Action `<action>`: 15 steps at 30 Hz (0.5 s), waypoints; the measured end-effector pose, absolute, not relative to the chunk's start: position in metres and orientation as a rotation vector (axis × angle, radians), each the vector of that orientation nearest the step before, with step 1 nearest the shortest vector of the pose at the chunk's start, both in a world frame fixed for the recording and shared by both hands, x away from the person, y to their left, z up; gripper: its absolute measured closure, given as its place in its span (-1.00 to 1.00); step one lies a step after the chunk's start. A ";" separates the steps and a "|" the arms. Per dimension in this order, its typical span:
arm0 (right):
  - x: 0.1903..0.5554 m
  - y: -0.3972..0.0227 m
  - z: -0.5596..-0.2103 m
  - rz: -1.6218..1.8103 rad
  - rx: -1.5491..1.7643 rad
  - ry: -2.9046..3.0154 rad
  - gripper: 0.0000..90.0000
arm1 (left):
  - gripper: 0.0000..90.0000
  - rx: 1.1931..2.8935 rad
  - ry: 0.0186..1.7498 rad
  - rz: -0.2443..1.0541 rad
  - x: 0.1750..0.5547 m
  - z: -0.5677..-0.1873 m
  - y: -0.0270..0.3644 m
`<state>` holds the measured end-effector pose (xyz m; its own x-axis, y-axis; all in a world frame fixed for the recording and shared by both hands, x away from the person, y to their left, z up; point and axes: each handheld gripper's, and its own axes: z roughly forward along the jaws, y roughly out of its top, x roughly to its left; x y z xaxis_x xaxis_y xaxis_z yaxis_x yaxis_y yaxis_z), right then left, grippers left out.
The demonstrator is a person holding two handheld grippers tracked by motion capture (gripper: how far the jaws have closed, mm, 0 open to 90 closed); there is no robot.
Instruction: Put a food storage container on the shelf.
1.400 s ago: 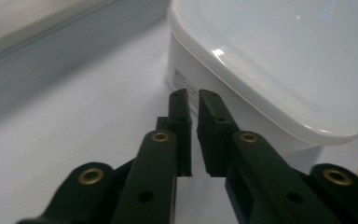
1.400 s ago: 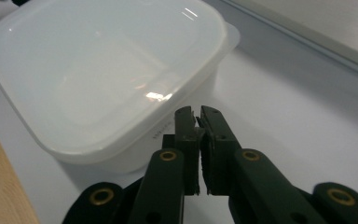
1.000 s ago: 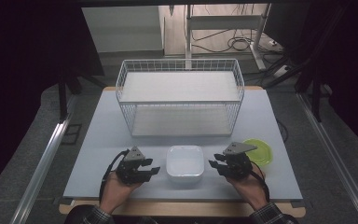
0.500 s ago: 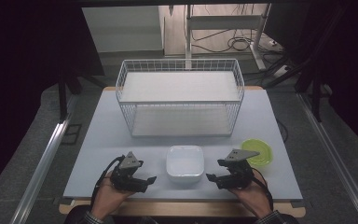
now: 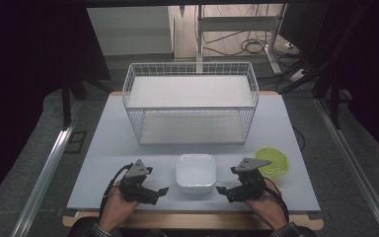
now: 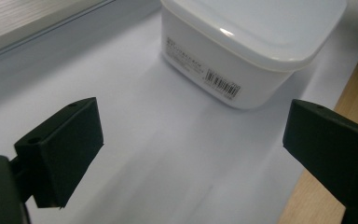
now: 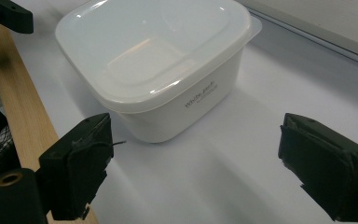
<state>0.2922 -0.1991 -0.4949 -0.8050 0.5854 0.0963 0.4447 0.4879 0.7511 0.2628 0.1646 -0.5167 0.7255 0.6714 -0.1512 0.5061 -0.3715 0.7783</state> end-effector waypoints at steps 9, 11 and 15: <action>0.296 -0.198 -0.490 1.202 0.893 2.555 -0.86 | -0.90 2.118 0.885 0.247 0.267 -0.512 0.151; 0.297 -0.198 -0.488 1.218 0.900 2.546 -0.87 | -0.90 2.121 0.885 0.235 0.269 -0.511 0.147; 0.299 -0.193 -0.483 1.189 0.917 2.567 -0.68 | -0.88 2.114 0.870 0.216 0.273 -0.507 0.143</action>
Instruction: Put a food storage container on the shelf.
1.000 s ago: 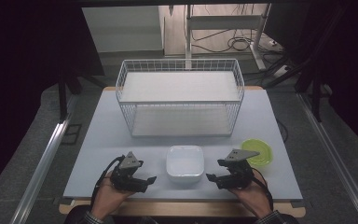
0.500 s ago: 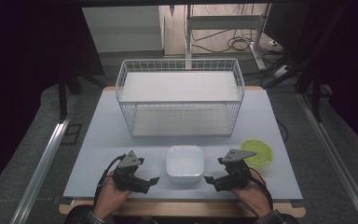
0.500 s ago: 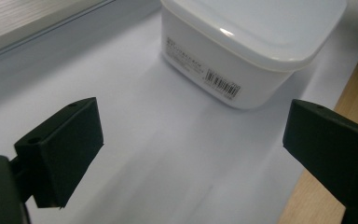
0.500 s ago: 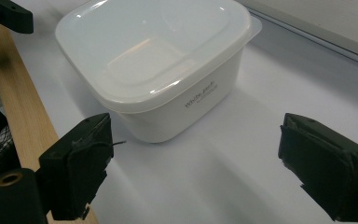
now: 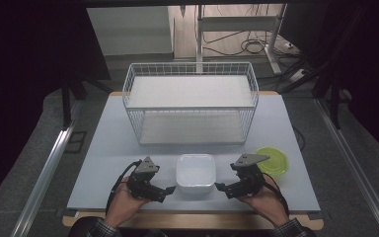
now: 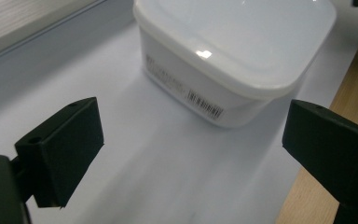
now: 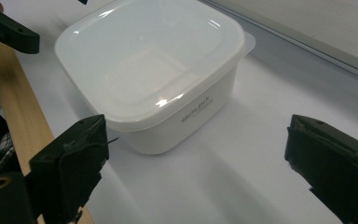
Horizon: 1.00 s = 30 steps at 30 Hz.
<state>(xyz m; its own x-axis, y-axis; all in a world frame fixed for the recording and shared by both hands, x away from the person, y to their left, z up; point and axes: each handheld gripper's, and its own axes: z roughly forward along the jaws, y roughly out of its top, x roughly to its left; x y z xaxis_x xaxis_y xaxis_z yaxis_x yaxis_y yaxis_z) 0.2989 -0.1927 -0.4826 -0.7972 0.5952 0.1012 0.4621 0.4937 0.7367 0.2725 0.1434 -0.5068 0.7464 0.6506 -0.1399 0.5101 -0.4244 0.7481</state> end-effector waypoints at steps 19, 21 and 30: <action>0.335 -0.170 -0.483 1.255 1.096 2.709 -0.39 | -0.65 2.067 0.858 0.034 0.315 -0.502 0.122; 0.337 -0.168 -0.485 1.248 1.107 2.724 -0.35 | -0.58 2.055 0.848 -0.006 0.316 -0.504 0.122; 0.336 -0.172 -0.482 1.260 1.274 2.723 0.02 | -0.25 2.024 0.944 -0.049 0.311 -0.500 0.125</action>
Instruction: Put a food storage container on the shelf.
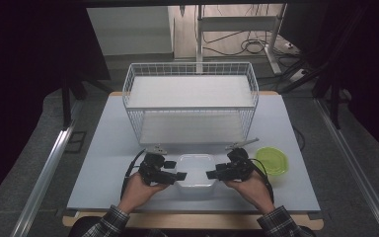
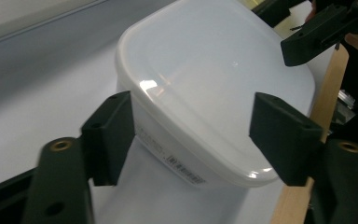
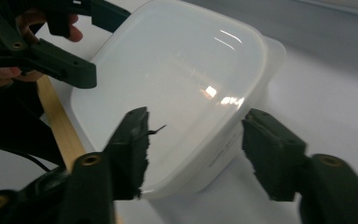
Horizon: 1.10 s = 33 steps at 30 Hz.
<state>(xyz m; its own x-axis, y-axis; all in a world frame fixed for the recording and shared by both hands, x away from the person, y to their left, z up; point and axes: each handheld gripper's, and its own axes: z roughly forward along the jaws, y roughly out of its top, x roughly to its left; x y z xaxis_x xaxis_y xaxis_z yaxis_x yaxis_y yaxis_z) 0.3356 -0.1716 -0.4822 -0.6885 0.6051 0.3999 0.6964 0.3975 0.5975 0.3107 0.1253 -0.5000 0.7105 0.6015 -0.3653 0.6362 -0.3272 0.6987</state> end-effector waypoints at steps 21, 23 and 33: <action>0.307 -0.181 -0.476 -1.235 -1.321 -2.426 0.51 | 0.38 1.966 1.048 -0.141 0.284 -0.494 0.133; 0.307 -0.183 -0.476 -1.250 -1.338 -2.412 0.58 | 0.48 1.947 1.043 -0.125 0.284 -0.493 0.135; 0.307 -0.188 -0.475 -1.319 -1.380 -2.382 0.75 | 0.68 1.925 1.060 -0.064 0.281 -0.491 0.133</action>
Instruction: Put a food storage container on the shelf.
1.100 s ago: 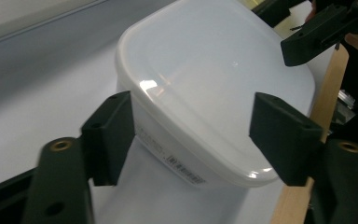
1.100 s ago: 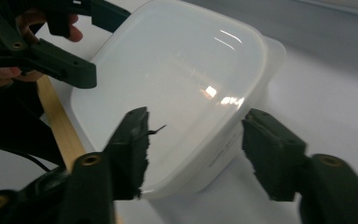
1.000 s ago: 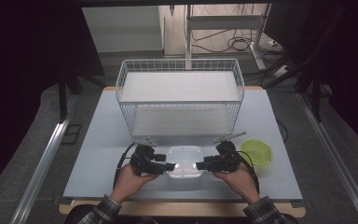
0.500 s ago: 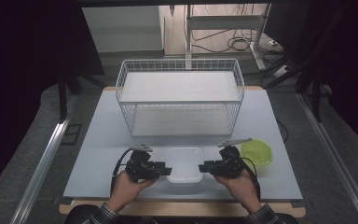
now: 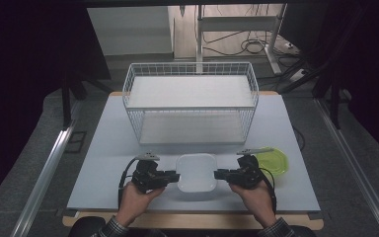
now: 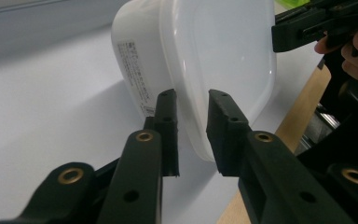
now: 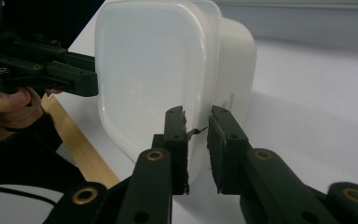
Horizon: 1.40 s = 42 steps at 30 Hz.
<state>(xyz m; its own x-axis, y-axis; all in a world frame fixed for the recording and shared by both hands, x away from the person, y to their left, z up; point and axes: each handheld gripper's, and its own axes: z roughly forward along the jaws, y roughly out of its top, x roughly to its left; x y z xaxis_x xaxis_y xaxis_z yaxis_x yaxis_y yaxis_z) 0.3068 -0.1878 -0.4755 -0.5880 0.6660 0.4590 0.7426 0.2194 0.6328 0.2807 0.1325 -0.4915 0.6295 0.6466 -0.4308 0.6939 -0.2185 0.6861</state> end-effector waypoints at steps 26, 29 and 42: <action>0.310 -0.180 -0.450 -1.504 -1.320 -2.472 0.76 | 0.75 1.865 1.042 0.060 0.290 -0.460 0.141; 0.312 -0.178 -0.443 -1.526 -1.311 -2.480 0.76 | 0.76 1.857 1.034 0.078 0.292 -0.453 0.142; 0.333 -0.172 -0.389 -1.667 -1.241 -2.499 0.76 | 0.76 1.822 0.975 0.196 0.308 -0.395 0.150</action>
<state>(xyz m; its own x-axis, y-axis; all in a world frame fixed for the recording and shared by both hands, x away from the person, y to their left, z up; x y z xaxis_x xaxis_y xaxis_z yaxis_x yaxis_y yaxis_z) 0.3329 -0.1717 -0.3894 -0.7034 0.6410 0.3072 0.5299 0.1848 0.8277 0.3078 0.1496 -0.3950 0.6594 0.6943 -0.2883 0.5291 -0.1563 0.8340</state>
